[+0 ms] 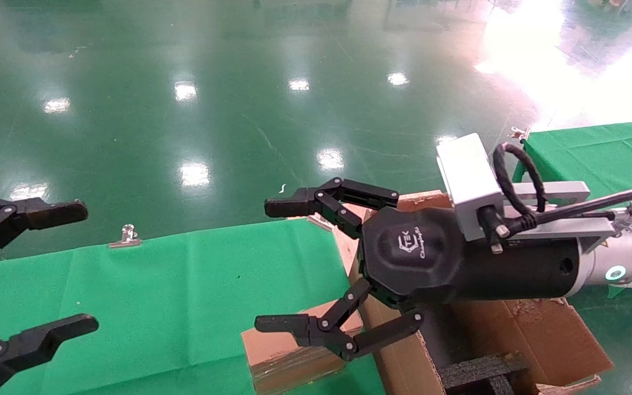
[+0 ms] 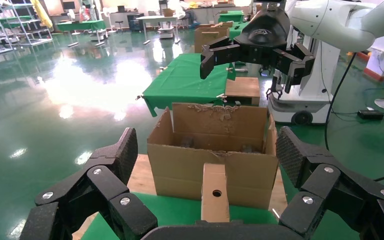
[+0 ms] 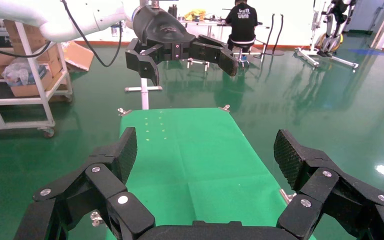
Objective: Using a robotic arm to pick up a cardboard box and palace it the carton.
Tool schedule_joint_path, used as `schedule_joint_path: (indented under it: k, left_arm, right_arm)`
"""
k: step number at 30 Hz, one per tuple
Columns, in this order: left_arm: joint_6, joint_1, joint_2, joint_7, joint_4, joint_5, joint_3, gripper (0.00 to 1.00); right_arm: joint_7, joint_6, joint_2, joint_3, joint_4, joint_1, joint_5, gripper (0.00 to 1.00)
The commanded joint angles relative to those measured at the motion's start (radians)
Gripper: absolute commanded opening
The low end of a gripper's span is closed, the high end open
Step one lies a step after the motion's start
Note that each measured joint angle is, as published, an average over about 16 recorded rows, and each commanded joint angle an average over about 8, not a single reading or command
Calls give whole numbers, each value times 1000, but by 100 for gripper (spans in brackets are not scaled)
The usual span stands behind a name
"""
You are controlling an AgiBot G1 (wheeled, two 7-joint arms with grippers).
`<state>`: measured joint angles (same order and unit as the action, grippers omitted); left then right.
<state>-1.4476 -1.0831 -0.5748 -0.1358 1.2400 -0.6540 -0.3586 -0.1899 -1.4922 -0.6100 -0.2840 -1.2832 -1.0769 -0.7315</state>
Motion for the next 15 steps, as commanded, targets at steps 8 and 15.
schedule_joint_path:
  k: [8,15]
  left_arm:
    - [0,0,0,0,0,0,0,100]
    - [0,0,0,0,0,0,0,68]
  right_arm:
    - [0,0,0,0,0,0,0,100]
    - [0,0,0,0,0,0,0,100]
